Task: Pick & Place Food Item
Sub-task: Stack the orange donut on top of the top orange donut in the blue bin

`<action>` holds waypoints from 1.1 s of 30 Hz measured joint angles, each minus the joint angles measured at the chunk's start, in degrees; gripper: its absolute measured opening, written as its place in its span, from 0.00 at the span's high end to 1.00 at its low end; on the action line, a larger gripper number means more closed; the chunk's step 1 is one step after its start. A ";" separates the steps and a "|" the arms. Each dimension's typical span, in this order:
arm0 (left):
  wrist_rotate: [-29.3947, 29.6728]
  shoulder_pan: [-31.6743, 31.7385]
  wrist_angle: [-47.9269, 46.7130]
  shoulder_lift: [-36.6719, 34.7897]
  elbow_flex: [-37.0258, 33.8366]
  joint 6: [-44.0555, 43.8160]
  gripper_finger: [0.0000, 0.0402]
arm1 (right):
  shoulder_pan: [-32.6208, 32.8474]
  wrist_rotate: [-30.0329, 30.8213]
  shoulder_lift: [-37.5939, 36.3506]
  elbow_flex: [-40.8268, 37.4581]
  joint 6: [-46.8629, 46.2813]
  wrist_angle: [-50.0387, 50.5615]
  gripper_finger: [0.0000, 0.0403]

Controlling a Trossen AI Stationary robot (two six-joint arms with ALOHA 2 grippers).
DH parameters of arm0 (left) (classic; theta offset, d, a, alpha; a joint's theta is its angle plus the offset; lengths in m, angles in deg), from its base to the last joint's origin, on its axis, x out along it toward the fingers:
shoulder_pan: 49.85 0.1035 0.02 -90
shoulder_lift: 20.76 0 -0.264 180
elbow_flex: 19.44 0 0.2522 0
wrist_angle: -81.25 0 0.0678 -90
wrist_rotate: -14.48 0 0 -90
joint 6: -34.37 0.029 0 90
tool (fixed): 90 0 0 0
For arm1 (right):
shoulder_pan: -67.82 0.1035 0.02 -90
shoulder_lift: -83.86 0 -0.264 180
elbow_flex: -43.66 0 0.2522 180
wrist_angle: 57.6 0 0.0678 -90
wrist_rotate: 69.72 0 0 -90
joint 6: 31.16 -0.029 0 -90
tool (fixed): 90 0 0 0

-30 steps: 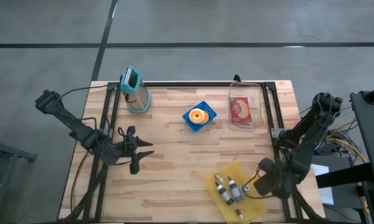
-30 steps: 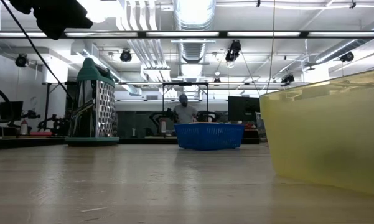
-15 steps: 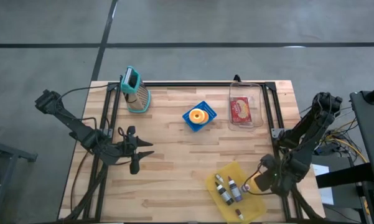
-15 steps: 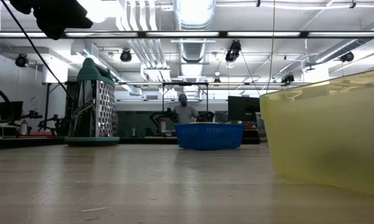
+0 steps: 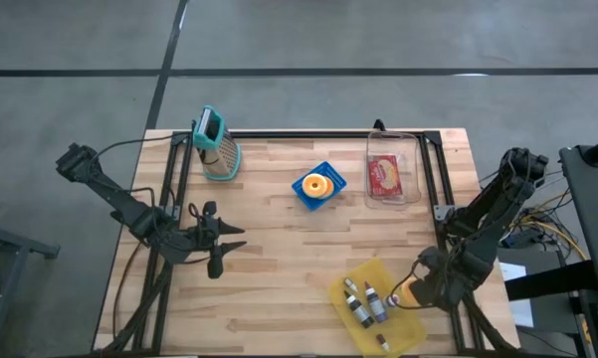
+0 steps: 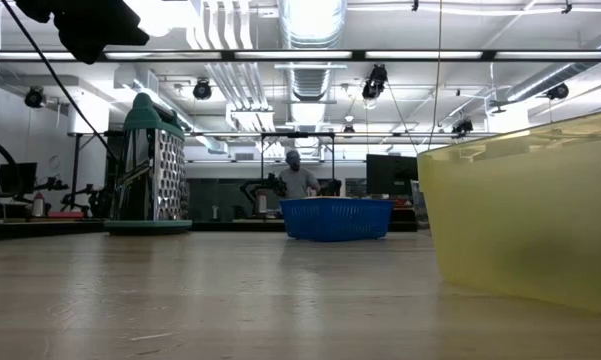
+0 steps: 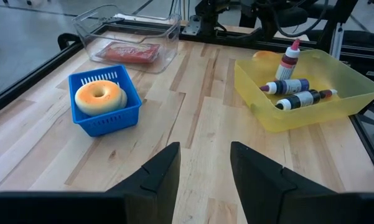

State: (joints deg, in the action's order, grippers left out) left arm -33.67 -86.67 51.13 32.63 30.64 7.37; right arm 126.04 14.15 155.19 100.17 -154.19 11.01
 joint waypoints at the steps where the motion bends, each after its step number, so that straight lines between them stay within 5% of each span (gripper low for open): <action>1: 0.01 0.00 0.00 0.01 0.01 0.00 0.63 | 0.00 0.02 0.00 0.00 0.00 0.02 0.92; 11: 0.00 0.00 0.00 0.01 0.01 0.00 0.63 | -0.06 6.65 0.00 0.00 0.46 0.13 0.88; 33: 0.01 0.00 0.00 0.00 0.00 0.00 0.63 | -0.04 7.97 0.00 0.00 0.15 0.97 0.92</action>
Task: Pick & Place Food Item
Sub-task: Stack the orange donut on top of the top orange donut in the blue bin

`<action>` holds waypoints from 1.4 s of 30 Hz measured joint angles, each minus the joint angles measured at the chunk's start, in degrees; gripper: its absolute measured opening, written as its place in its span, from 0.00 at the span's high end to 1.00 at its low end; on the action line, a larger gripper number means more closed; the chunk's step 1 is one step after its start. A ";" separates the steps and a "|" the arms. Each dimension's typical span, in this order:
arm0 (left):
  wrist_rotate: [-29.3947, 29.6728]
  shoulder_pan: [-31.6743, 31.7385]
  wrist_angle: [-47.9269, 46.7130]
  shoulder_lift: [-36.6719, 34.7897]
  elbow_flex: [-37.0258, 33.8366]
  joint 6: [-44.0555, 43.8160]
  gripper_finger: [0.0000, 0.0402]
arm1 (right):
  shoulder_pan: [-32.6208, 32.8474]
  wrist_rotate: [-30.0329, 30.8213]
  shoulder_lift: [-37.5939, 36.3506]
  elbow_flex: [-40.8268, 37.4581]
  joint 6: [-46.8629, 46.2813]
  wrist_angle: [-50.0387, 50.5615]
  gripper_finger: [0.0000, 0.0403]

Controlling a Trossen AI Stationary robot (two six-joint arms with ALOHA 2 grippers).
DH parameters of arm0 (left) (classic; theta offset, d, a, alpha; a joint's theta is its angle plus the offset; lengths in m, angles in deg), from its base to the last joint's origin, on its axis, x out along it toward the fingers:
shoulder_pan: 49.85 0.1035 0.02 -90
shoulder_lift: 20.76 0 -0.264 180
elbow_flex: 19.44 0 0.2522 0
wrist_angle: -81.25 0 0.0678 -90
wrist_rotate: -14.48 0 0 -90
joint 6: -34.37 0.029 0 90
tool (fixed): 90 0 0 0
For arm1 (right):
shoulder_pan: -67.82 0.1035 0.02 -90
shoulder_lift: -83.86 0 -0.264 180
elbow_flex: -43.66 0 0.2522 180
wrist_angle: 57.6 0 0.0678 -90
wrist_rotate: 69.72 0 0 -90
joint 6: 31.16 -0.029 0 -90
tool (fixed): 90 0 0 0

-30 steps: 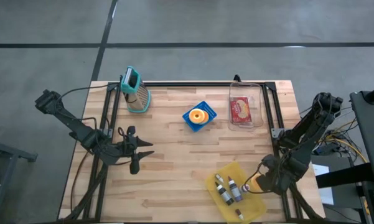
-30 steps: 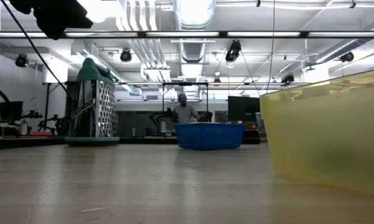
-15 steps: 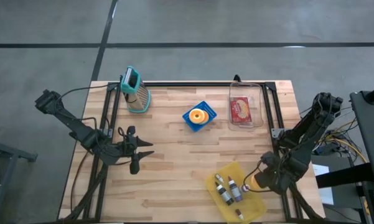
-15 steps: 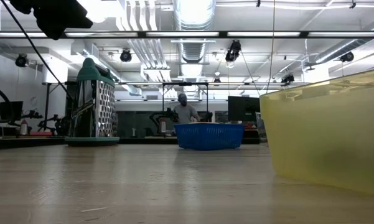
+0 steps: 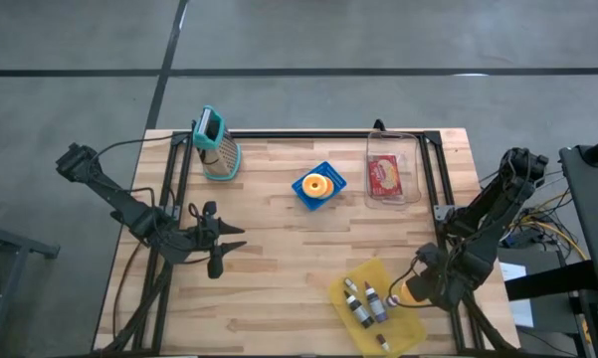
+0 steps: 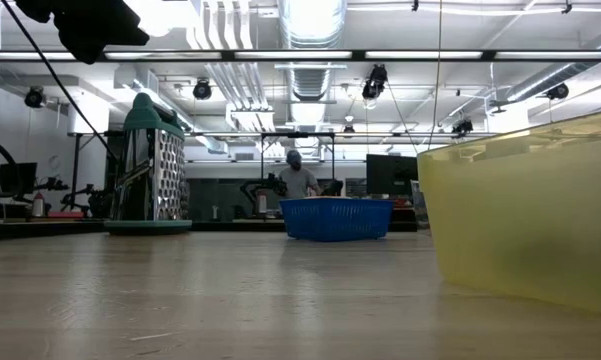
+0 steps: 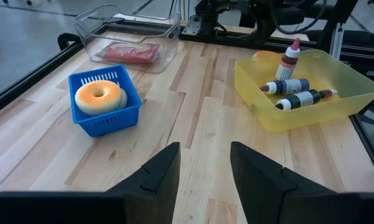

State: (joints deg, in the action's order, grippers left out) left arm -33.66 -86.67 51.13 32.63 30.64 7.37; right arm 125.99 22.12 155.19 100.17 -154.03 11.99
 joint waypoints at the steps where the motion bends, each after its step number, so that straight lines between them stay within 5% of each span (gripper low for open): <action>1: -0.01 0.00 0.00 0.00 0.00 0.00 0.63 | 0.00 0.38 0.00 0.00 0.03 -0.05 0.92; 15: -0.02 0.00 0.00 0.00 0.00 0.00 0.63 | 0.04 0.75 0.00 0.00 -1.53 0.96 0.88; 32: 0.00 0.00 0.00 0.01 0.00 0.00 0.63 | 0.04 0.75 0.00 0.00 -1.70 3.84 0.38; 42: -0.02 0.00 0.00 0.02 0.00 0.00 0.63 | 0.04 1.19 0.00 -0.10 -1.66 3.77 0.22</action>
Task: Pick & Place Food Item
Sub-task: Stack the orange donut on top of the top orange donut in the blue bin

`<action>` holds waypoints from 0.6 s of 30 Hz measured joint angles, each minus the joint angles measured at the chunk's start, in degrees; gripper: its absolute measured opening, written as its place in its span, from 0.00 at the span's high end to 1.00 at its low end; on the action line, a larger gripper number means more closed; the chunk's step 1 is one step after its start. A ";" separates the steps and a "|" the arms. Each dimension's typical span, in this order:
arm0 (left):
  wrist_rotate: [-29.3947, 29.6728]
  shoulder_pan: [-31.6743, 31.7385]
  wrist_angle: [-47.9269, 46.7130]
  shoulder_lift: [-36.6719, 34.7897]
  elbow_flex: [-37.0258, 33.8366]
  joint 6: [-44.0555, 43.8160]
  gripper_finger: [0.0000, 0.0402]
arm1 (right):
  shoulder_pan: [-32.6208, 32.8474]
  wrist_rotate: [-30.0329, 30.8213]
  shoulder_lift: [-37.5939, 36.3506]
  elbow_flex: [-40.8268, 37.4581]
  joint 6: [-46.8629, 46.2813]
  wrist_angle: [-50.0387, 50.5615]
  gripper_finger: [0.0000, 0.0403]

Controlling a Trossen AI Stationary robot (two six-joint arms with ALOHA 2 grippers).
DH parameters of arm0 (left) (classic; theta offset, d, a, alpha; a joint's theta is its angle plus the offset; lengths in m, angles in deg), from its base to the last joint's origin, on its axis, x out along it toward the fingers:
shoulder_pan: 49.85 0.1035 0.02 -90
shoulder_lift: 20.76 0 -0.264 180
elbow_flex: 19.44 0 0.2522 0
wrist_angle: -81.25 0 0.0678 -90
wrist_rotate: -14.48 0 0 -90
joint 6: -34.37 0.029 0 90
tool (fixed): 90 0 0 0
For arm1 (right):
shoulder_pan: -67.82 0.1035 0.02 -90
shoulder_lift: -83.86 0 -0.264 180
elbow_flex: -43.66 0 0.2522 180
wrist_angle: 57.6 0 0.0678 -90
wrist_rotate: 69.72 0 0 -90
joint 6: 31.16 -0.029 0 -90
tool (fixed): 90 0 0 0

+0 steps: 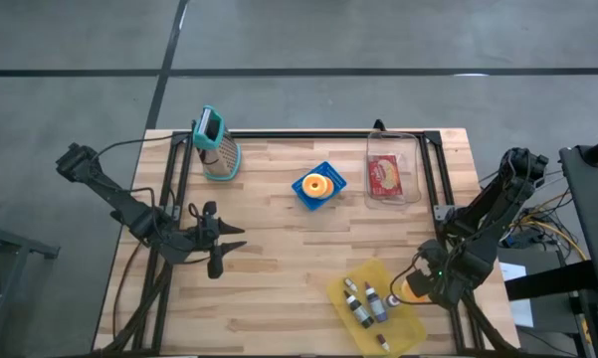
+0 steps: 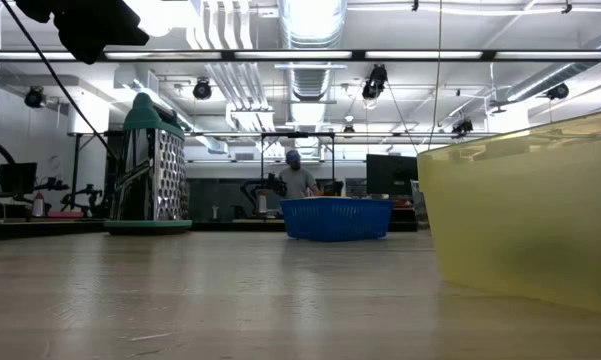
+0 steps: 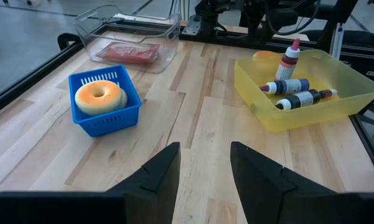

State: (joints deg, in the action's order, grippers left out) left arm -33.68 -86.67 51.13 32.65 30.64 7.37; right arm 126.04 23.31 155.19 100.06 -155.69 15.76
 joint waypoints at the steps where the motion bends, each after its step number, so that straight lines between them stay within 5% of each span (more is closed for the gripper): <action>1: 0.00 0.00 0.00 -0.02 0.00 0.00 0.63 | 0.00 0.00 0.00 -0.07 0.00 0.02 0.21; 18: 0.01 0.00 0.00 -0.01 0.00 0.00 0.63 | 0.00 0.14 0.13 -0.73 0.17 -1.16 0.25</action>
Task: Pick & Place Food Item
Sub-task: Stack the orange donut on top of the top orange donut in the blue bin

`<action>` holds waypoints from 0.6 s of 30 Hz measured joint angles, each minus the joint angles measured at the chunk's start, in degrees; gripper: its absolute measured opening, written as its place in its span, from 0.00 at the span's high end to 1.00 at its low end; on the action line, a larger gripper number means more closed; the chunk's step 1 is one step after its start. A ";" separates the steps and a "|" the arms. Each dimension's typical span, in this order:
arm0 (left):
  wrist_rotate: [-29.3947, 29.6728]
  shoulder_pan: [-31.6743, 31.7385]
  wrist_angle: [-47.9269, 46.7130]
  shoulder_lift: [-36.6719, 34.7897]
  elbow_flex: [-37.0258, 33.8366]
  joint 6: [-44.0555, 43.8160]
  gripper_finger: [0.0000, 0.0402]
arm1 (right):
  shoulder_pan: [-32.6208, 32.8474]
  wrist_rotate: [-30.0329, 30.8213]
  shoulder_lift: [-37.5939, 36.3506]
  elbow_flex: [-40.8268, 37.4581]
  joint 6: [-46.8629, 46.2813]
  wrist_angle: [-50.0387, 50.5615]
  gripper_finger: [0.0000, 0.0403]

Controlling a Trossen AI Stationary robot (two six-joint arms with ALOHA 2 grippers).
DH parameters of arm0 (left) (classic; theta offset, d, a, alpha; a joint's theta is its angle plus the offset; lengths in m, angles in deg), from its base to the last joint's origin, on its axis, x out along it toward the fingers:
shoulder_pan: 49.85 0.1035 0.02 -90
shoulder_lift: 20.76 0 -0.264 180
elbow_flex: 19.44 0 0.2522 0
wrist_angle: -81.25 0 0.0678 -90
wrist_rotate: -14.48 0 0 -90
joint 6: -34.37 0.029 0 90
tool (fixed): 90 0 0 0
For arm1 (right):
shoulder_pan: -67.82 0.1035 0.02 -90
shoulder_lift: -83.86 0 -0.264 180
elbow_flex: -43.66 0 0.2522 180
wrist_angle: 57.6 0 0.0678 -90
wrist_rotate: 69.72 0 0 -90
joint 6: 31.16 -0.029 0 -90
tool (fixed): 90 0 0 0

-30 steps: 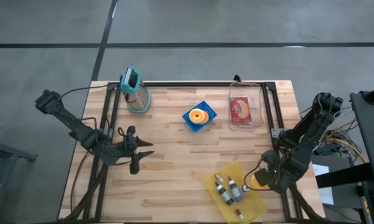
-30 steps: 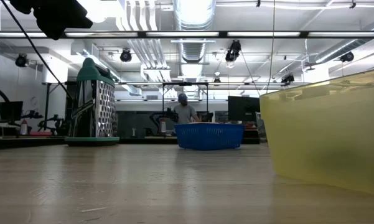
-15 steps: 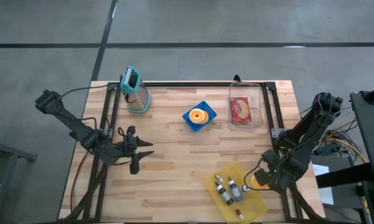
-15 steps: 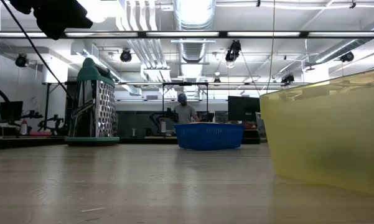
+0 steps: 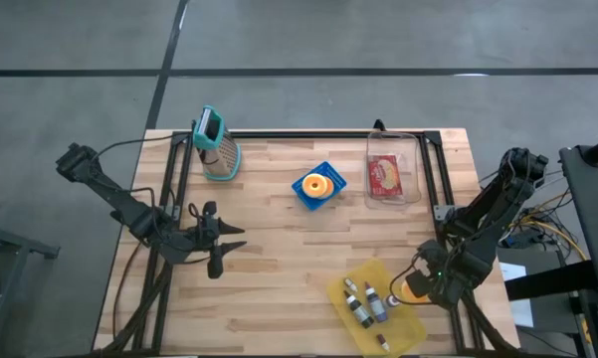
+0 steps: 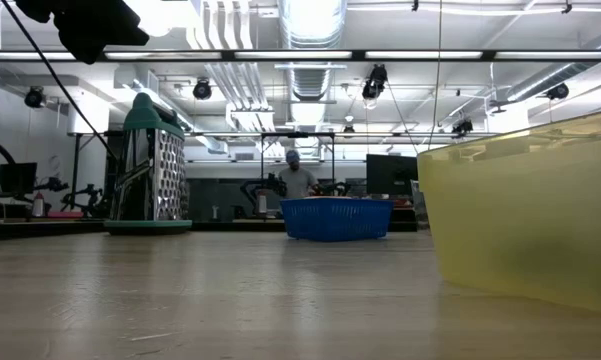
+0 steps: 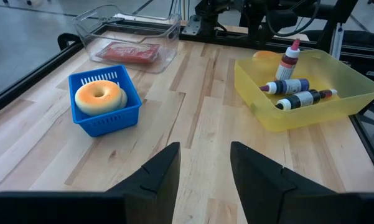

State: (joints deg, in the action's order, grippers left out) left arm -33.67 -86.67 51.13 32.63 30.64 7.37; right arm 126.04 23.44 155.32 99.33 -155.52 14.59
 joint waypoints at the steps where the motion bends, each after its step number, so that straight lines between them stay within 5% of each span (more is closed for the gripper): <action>1: 0.00 0.00 0.00 -0.01 0.00 0.00 0.63 | 0.00 0.02 0.00 -0.10 0.00 -0.59 0.26; 18: 0.00 0.00 0.00 0.00 0.00 0.02 0.63 | 0.00 -0.04 0.00 -6.76 -0.17 -11.75 0.28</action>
State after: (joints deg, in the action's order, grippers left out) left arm -33.68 -86.67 51.13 32.63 30.64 7.38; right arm 126.04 23.40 155.32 92.57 -155.69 2.84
